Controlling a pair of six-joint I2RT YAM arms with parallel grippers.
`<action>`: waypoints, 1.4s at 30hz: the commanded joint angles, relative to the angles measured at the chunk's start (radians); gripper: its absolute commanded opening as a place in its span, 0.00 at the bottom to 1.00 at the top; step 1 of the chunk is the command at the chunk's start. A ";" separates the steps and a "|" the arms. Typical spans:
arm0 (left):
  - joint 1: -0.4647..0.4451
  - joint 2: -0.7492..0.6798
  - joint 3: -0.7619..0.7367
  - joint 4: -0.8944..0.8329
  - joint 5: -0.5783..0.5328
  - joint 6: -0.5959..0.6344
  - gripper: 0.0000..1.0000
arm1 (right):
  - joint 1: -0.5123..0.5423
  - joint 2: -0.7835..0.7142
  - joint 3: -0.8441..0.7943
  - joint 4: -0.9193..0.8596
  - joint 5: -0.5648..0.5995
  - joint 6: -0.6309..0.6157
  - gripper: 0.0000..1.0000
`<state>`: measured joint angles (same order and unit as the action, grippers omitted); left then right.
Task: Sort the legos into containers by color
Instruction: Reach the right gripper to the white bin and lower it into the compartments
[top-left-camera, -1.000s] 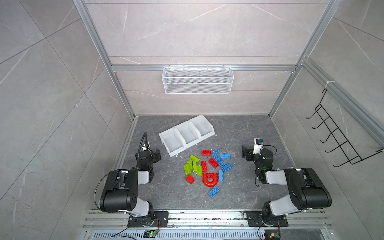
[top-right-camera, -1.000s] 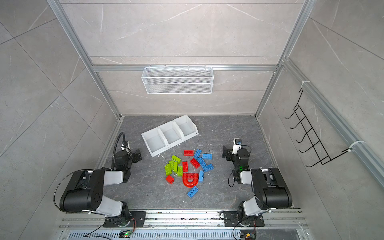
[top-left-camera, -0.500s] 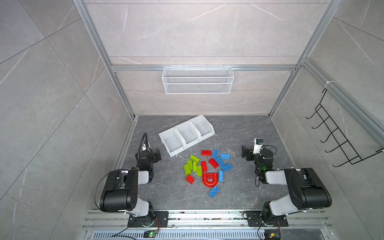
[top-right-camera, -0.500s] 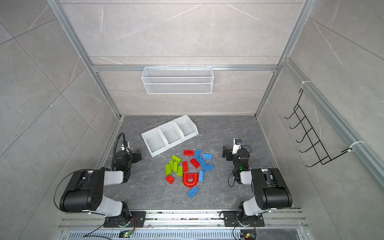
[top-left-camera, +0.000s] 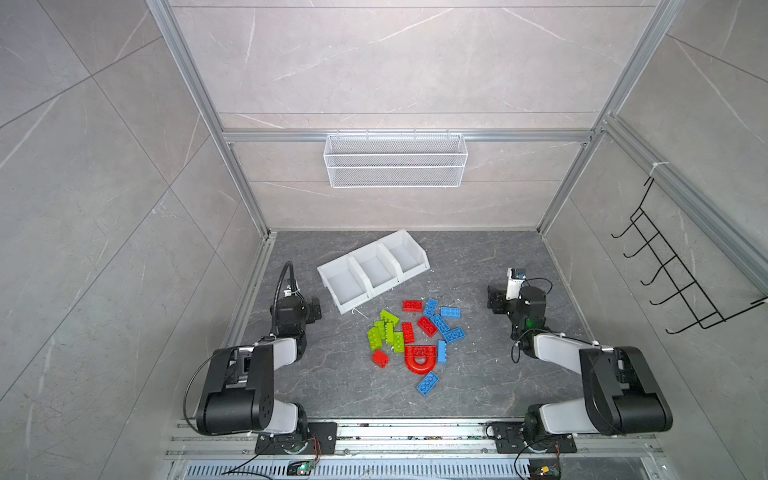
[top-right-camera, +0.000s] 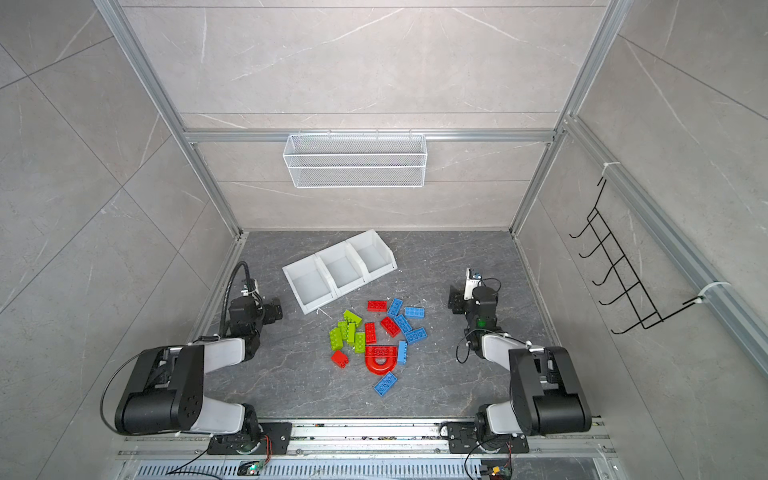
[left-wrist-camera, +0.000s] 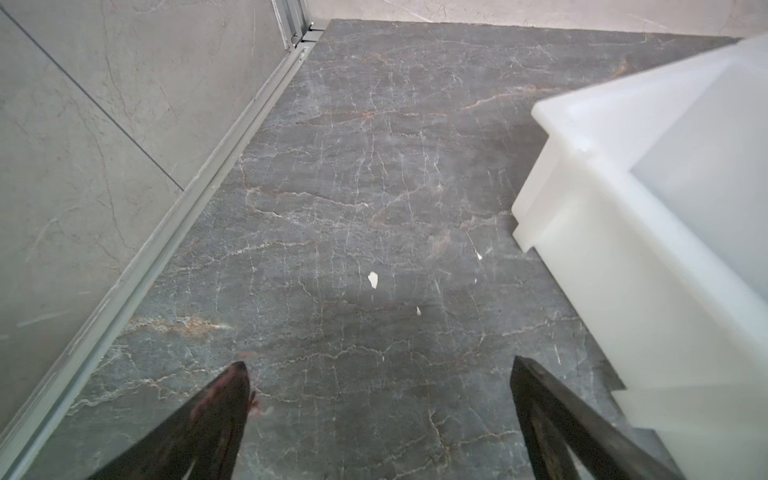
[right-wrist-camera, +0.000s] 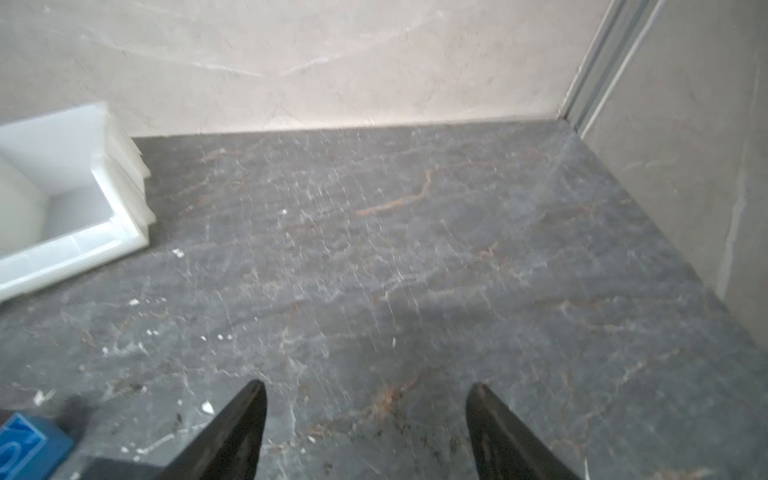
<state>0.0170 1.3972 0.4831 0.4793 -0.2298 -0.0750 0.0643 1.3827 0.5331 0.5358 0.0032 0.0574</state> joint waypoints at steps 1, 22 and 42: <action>-0.010 -0.124 0.152 -0.320 0.001 -0.190 1.00 | 0.065 -0.056 0.159 -0.323 -0.094 0.093 0.70; -0.417 -0.627 -0.107 -0.301 -0.198 -0.373 1.00 | 0.556 0.709 1.150 -0.812 -0.002 0.008 0.64; -0.417 -0.669 -0.103 -0.345 -0.236 -0.381 1.00 | 0.579 1.348 2.224 -1.403 0.143 -0.041 0.59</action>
<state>-0.4030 0.7383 0.3725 0.1177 -0.4435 -0.4469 0.6422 2.6450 2.5992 -0.6800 0.1207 0.0360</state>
